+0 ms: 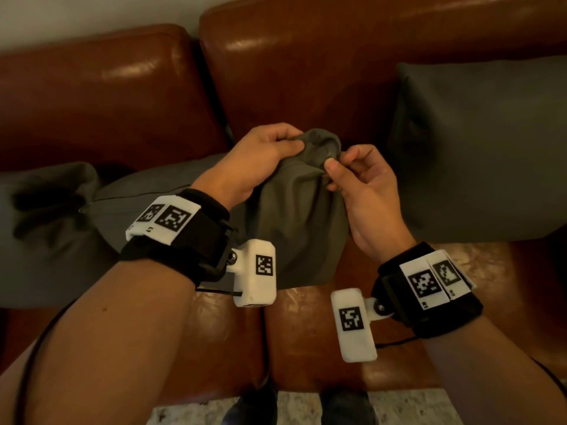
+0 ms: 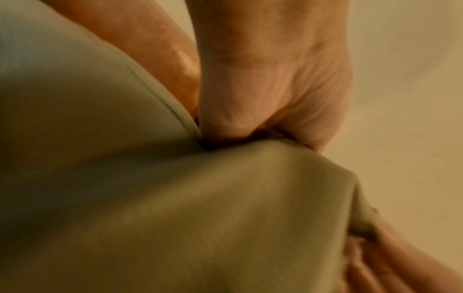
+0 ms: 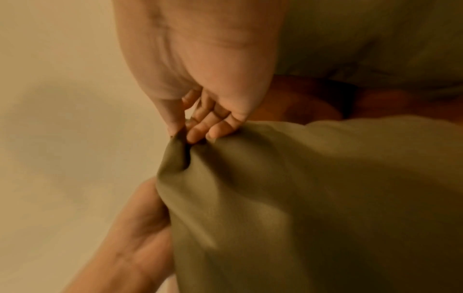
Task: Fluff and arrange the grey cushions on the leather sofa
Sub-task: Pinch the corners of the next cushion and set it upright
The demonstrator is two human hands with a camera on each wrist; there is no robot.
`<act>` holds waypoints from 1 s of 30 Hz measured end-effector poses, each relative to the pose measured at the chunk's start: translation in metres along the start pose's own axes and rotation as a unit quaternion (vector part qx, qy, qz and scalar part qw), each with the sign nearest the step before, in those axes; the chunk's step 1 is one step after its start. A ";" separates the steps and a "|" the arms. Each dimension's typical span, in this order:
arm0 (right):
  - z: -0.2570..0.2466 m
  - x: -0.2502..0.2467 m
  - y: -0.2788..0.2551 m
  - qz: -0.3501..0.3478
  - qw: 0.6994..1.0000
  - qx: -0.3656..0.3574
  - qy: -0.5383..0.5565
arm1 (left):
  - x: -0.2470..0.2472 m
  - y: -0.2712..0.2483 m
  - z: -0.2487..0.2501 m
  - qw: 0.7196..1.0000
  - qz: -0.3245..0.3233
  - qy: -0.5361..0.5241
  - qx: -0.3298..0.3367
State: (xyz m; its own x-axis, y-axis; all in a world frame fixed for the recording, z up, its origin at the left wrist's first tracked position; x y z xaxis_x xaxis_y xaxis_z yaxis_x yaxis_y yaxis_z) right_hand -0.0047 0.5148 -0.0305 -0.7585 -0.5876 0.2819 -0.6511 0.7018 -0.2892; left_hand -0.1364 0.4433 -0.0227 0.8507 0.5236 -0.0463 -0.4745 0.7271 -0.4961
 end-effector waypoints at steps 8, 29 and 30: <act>-0.003 0.002 0.004 0.038 0.980 -0.011 -0.197 | -0.001 -0.003 -0.016 0.996 0.039 -0.081 -0.023; -0.035 0.017 0.000 0.053 0.951 -0.063 -0.299 | -0.003 -0.019 0.010 0.982 0.108 -0.010 0.154; -0.033 0.014 0.003 0.049 0.952 -0.051 -0.298 | -0.002 -0.020 0.012 0.979 0.118 0.019 0.164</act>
State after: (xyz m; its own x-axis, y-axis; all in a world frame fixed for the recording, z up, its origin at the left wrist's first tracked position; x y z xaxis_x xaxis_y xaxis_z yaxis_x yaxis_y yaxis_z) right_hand -0.0164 0.5217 0.0028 -0.7160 -0.6205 -0.3199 -0.5936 0.7823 -0.1886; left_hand -0.1315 0.4332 -0.0025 0.7134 0.6818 -0.1619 -0.7008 0.6947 -0.1620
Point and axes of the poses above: each hand's wrist, its own y-axis towards the middle knuckle, its own x-axis out of the palm, z = x × y, the point moved 10 cm from there along y, towards the middle knuckle, and after that the axes turned 3 degrees about -y, right-handed, at the moved point
